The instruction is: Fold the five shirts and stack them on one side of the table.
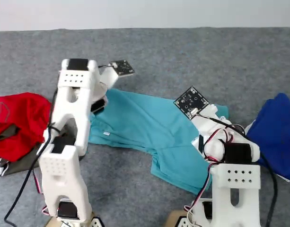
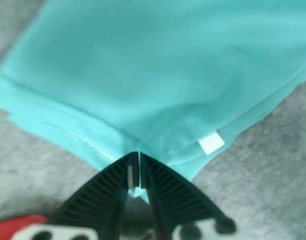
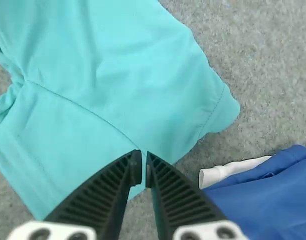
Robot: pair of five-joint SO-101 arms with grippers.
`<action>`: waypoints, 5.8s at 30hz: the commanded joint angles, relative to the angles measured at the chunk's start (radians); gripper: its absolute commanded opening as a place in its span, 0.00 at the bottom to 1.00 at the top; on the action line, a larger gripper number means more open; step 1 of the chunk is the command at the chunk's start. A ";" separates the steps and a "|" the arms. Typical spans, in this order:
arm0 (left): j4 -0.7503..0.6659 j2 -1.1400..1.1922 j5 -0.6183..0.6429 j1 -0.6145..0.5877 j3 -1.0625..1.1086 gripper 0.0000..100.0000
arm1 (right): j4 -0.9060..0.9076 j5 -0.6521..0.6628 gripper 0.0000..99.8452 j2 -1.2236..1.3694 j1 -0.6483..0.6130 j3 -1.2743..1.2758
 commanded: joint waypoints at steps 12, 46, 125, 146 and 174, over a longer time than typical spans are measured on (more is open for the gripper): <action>0.026 0.061 0.012 -0.049 -0.036 0.16 | -0.018 -0.135 0.01 -0.027 0.150 -0.020; 0.028 -0.092 0.003 -0.094 -0.039 0.14 | 0.197 -0.137 0.01 -0.028 0.211 -0.192; -0.324 -0.072 0.227 0.925 0.398 0.01 | 0.536 -0.382 0.02 -0.113 0.443 -0.916; -0.295 -0.060 0.183 0.704 0.064 0.01 | 0.536 -0.379 0.02 -0.113 0.443 -0.859; -0.301 0.216 0.238 0.494 -0.338 0.19 | 0.536 -0.379 0.02 -0.113 0.443 -0.852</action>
